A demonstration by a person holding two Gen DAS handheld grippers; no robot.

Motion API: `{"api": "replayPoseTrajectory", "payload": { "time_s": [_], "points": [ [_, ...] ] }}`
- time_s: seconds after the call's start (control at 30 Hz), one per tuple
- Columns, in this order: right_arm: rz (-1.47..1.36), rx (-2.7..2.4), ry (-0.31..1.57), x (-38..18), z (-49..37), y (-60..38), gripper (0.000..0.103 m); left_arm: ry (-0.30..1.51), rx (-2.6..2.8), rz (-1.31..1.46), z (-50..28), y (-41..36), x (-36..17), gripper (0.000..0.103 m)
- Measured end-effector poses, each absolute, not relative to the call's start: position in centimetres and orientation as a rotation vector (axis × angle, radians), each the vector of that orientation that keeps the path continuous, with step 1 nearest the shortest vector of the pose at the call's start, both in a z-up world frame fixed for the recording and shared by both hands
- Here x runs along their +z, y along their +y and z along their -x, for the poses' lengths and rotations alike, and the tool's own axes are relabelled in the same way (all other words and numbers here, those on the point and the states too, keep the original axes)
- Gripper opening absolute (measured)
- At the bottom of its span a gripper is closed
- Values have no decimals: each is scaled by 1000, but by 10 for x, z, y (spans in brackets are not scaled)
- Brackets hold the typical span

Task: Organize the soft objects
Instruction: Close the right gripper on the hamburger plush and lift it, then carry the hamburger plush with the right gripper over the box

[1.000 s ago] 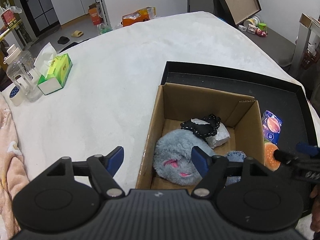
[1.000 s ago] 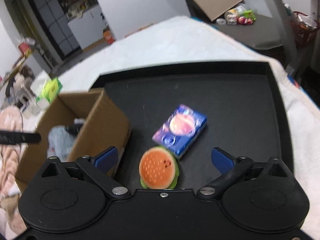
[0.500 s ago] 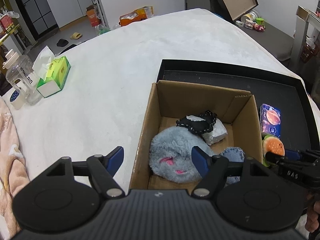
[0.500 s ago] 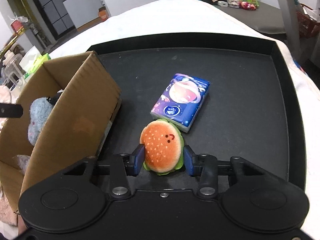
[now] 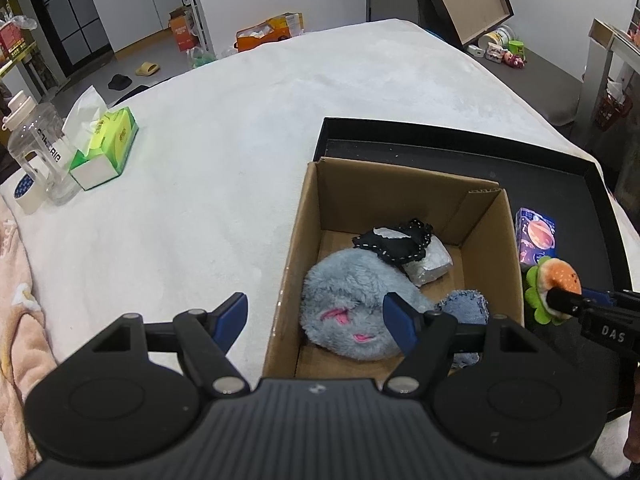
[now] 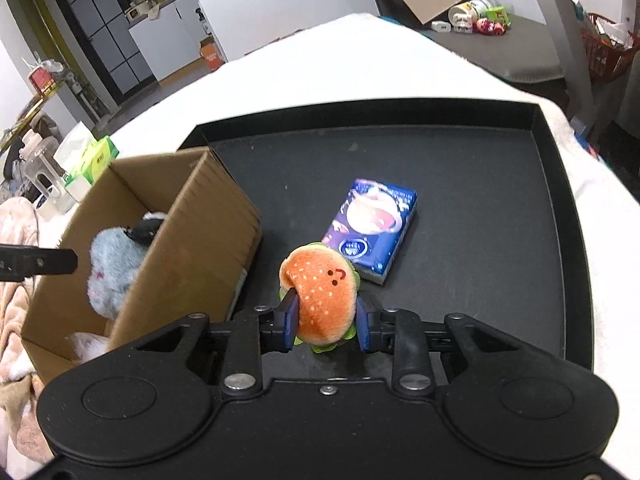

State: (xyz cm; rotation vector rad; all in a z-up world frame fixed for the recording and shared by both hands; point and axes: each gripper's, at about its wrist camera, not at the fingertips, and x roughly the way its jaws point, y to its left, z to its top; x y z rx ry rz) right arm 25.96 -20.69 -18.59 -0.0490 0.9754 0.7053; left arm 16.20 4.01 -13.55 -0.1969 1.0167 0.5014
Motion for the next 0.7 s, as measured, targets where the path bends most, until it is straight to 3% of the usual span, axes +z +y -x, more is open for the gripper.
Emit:
{"api": "replayPoseTrajectory", "payload": {
  "time_s": [0.7],
  "points": [
    [7, 626, 899, -143, -245, -215, 28, 987, 457, 259, -139, 61, -132, 73]
  ]
}}
